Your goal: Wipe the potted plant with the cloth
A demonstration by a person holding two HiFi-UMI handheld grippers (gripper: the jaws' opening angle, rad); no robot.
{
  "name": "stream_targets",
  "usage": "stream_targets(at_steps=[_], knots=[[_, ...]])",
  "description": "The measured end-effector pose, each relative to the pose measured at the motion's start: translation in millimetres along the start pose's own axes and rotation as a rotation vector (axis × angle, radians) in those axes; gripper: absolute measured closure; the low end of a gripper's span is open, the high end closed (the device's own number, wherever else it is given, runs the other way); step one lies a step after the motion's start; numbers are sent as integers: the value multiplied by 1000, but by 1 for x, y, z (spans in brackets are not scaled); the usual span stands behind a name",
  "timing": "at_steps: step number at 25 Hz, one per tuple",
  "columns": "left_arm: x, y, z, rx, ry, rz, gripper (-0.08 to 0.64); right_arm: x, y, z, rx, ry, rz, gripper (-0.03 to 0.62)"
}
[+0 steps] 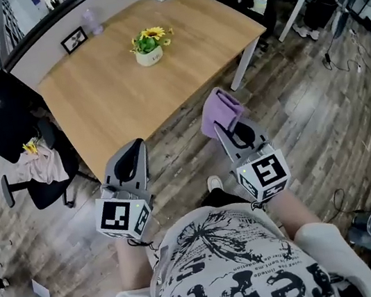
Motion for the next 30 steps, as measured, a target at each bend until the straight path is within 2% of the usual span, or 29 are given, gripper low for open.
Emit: stream_targets(at_steps=[6,12,20,26,30], knots=[[-7,94,27,-92,-26,-7,557,0,37,114,-83,9,-41,523],[7,151,29,-155,-70,-68,557,16,75,174,-147,27,-94,523],[31,236,-13,-196,-92,-119,557,25,161,230,-195,19,-125,522],[50,313,-69,-239,-116,-150,557,23,248,284,-207,19,-174,522],[74,358,-106,-252,-142,-204,557,30,307,313,-215,-12,-231,520]])
Point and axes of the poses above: the fingertips, and each gripper's own axes: y forward along the fingers, z to its right, x out of its underside, the point moved 10 cm from there along -y, backward along the fingers, and after that the axes turned 8 degrees about -x, right-handed, at the moved point
